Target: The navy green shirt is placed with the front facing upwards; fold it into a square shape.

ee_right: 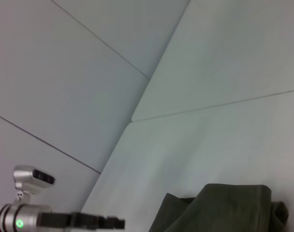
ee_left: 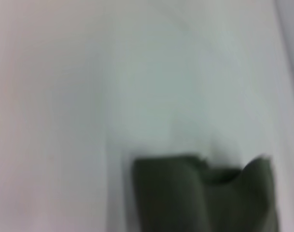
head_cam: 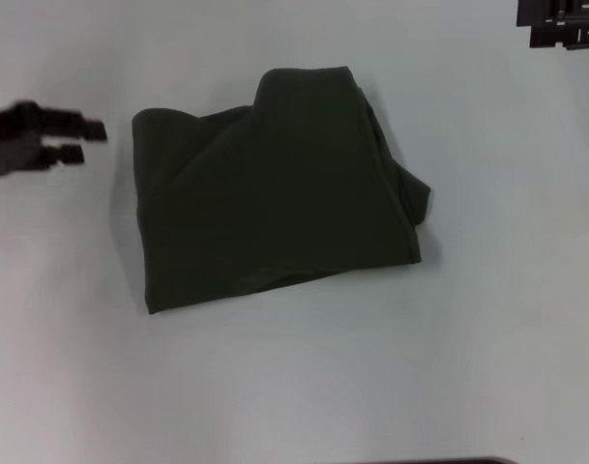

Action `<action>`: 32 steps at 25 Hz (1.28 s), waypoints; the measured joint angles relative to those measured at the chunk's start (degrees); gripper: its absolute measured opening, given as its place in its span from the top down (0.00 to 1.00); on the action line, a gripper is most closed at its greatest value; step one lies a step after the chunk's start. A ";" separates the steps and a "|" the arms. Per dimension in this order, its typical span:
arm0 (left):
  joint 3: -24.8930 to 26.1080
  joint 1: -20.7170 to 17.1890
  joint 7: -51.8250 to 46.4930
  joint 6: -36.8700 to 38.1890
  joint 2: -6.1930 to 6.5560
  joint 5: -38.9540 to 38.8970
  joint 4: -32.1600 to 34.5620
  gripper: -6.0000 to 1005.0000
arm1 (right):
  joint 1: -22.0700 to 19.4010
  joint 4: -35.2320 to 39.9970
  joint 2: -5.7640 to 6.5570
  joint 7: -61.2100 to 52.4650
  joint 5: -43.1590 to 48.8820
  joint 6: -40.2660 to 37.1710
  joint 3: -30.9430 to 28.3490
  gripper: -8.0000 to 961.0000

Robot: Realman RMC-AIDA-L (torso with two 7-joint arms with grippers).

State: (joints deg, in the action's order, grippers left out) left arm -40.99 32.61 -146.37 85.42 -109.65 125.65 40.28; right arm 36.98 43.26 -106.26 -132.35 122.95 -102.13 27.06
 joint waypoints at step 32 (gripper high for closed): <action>-6.15 10.85 1.93 -5.77 -8.28 -2.87 -4.45 0.30 | 0.10 -1.12 0.60 -4.11 0.44 1.10 2.09 0.06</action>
State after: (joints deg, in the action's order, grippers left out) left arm -47.14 43.46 -144.44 79.65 -117.93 122.78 35.83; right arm 37.08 42.14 -105.66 -136.45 123.39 -101.03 29.14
